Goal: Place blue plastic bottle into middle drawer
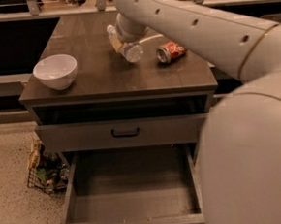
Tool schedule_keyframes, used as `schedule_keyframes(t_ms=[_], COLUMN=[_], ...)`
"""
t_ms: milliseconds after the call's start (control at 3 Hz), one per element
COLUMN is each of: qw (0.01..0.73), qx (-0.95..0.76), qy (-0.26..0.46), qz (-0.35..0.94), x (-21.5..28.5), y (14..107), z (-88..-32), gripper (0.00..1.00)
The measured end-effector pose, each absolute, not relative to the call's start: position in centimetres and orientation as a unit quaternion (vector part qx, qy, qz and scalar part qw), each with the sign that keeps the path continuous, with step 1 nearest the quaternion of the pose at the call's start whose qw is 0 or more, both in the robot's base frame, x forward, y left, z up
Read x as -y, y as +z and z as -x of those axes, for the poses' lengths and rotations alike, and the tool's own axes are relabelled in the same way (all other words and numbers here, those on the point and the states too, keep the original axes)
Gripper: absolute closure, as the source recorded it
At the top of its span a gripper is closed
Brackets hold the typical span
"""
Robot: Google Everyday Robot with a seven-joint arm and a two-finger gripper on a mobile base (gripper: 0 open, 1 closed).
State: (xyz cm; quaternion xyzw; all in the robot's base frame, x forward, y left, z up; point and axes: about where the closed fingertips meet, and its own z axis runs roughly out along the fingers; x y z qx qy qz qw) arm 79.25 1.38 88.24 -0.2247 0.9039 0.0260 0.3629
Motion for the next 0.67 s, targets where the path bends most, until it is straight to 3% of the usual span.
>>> schedule_keyframes(t_ms=[667], qw=[0.374], qx=[-0.901], qy=[0.067], qz=[0.211], x=[1.9], y=[93.6], z=[-69.1], gripper=[1.00])
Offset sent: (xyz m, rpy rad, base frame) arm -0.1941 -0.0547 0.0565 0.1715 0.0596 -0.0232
